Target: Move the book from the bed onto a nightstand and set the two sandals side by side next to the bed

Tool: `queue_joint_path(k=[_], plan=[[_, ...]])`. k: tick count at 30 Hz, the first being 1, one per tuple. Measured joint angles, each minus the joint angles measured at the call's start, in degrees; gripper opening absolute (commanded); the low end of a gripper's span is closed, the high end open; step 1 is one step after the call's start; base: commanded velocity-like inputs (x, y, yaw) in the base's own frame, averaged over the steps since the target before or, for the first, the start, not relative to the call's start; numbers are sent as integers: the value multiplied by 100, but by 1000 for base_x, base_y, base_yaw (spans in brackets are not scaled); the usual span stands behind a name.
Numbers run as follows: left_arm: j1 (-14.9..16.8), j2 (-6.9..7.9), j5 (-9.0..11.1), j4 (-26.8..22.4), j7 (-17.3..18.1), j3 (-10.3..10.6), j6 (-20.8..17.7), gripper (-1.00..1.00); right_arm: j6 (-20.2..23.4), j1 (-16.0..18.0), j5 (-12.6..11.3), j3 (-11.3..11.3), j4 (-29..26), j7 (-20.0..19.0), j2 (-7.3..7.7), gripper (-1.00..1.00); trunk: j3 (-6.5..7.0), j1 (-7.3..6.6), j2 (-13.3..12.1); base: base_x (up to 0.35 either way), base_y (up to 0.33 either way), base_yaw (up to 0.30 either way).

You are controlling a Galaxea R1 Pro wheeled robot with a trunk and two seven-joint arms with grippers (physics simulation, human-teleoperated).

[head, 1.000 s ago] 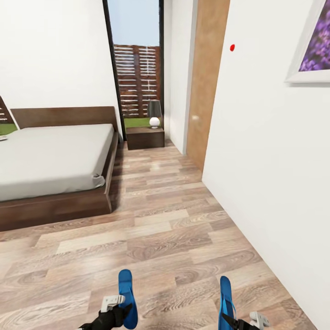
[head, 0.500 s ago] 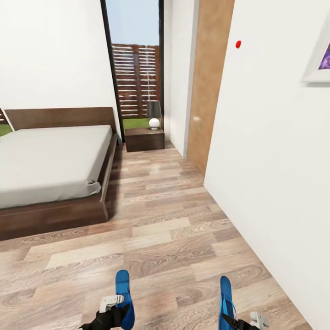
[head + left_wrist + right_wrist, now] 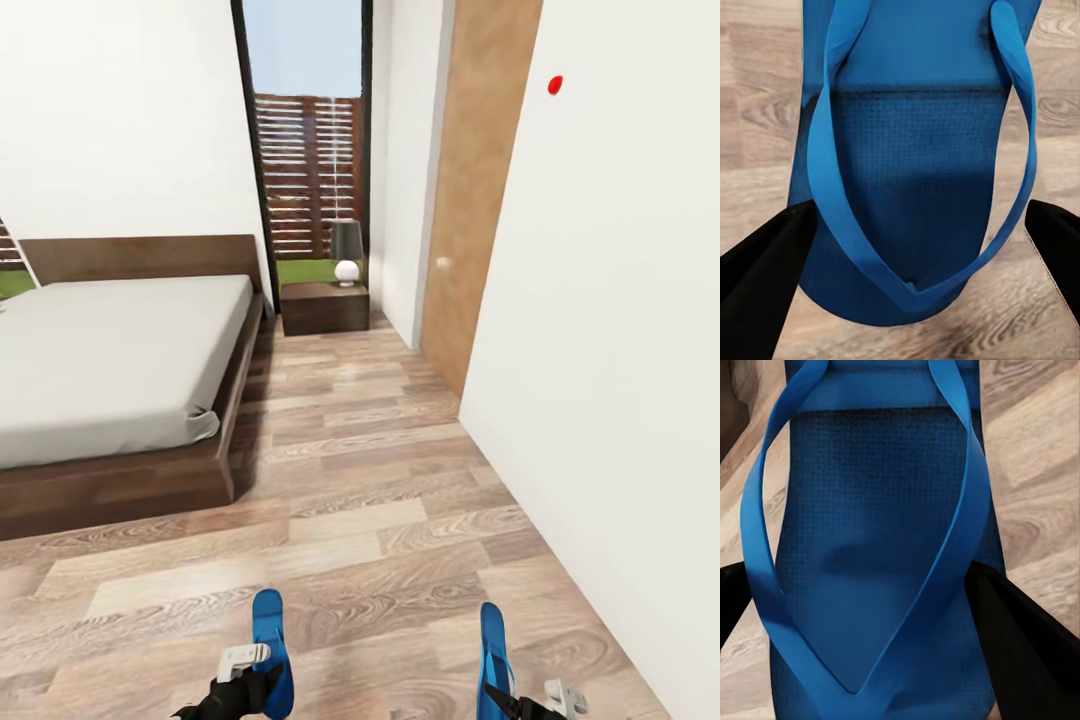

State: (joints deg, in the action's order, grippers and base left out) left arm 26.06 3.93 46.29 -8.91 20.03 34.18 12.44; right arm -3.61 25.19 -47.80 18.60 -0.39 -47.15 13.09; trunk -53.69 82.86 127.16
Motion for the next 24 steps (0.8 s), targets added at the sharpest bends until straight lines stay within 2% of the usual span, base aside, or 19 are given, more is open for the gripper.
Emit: queue_joint_path(k=[24], plan=[[0, 0, 9, 0, 6, 0, 0, -100, 0, 0, 0, 0, 0, 9, 0, -100, 0, 0, 0, 324, -86, 0]])
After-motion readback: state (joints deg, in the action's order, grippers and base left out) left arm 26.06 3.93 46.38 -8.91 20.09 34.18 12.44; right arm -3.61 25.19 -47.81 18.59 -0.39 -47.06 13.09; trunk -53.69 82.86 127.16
